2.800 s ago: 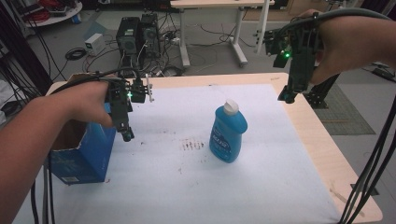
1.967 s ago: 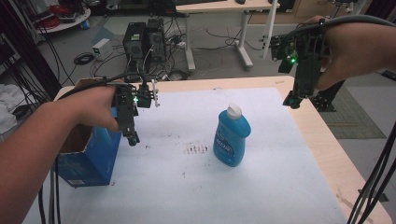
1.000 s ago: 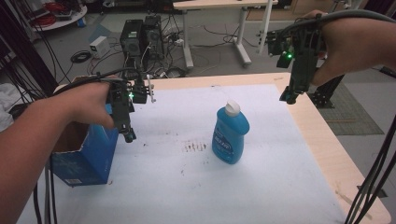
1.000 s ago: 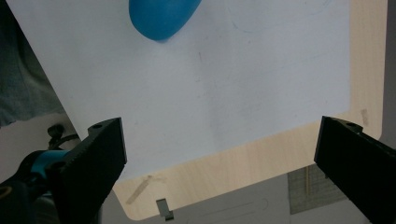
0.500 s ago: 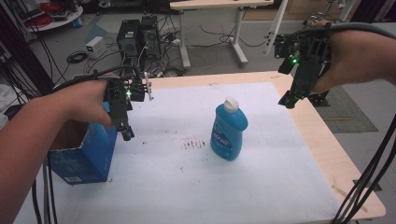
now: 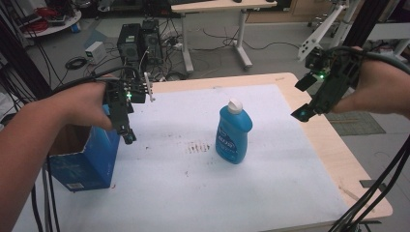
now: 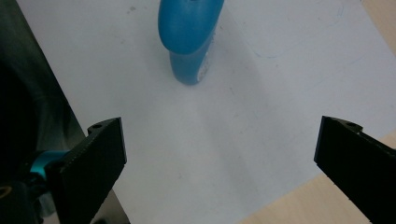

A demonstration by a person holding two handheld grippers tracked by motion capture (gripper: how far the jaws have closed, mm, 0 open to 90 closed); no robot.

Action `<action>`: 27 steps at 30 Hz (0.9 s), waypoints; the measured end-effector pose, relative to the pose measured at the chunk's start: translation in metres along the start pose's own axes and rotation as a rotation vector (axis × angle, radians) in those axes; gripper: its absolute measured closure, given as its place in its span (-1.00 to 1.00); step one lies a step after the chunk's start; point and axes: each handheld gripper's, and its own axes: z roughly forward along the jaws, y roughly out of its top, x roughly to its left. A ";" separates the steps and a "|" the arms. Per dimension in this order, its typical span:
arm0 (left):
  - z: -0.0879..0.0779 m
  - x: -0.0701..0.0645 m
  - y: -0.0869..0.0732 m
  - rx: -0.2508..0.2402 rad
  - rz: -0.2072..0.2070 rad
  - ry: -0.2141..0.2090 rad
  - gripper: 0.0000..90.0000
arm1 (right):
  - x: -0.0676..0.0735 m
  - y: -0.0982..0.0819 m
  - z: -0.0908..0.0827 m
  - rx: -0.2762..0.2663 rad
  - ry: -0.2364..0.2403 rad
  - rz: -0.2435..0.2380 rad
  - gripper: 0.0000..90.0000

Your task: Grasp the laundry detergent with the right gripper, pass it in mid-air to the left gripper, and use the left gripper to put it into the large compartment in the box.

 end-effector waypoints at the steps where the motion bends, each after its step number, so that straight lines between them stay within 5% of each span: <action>1: 0.000 0.000 0.000 0.002 0.002 -0.001 -0.96 | 0.001 -0.004 0.001 -0.016 0.005 0.016 -0.97; 12: -0.001 0.001 -0.006 -0.010 0.002 0.000 -0.96 | 0.009 -0.035 0.024 -0.171 0.033 0.126 -0.97; 18: 0.000 0.001 -0.010 -0.015 -0.004 -0.004 -0.96 | 0.018 -0.048 0.058 -0.226 0.077 0.183 -0.97; 27: 0.001 0.002 -0.016 -0.019 -0.014 -0.007 -0.96 | 0.026 -0.053 0.095 -0.285 0.065 0.207 -0.97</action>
